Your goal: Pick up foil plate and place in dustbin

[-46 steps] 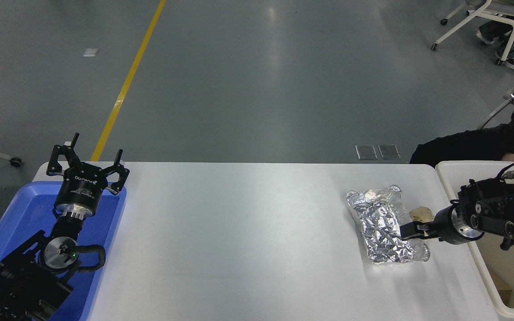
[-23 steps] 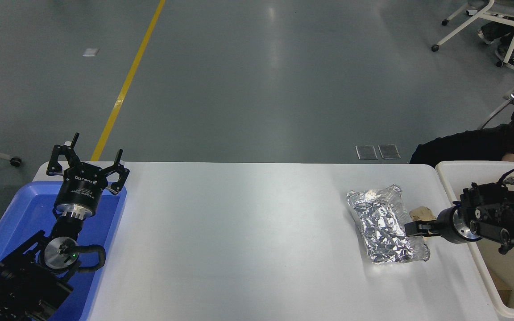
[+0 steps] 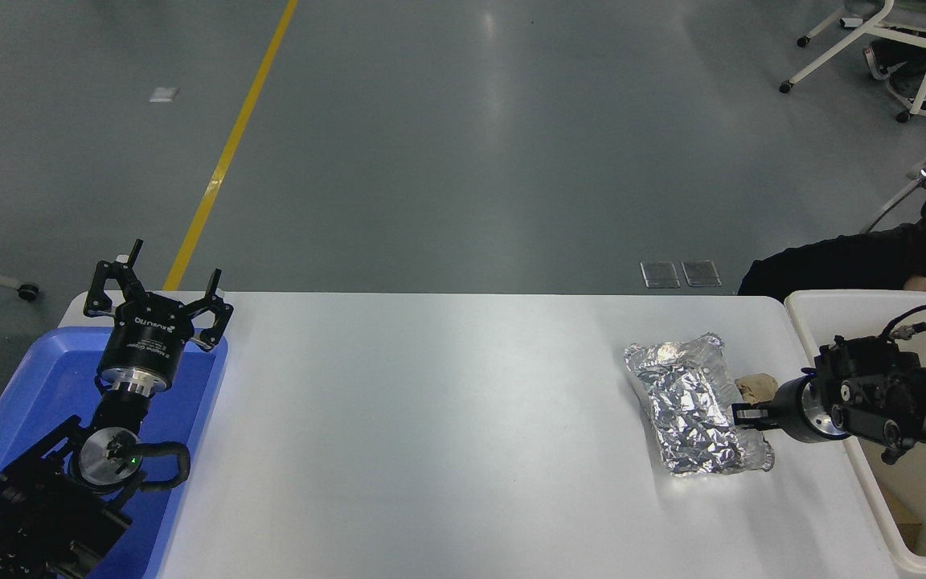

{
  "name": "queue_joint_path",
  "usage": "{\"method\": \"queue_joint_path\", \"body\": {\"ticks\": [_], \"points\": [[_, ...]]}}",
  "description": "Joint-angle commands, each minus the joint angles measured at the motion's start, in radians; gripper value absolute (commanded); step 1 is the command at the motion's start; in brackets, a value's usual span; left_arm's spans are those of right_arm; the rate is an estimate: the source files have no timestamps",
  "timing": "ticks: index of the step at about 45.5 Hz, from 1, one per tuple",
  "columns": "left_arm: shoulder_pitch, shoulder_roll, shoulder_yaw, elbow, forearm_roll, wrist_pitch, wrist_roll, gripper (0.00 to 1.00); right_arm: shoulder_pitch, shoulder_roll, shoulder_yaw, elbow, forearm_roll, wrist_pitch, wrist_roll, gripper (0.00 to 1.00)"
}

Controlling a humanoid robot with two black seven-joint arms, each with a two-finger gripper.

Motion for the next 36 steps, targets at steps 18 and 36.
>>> {"method": "queue_joint_path", "body": {"ticks": [18,36], "points": [[0.0,0.0,0.0,0.0,0.0,0.0,0.0,1.0,0.012,0.006,0.002,0.005,0.006,0.005,0.007,0.0],[0.0,0.0,0.0,0.0,0.0,-0.002,0.002,1.0,0.341,-0.053,-0.117,0.263,0.066,0.06,0.017,0.0]]}}
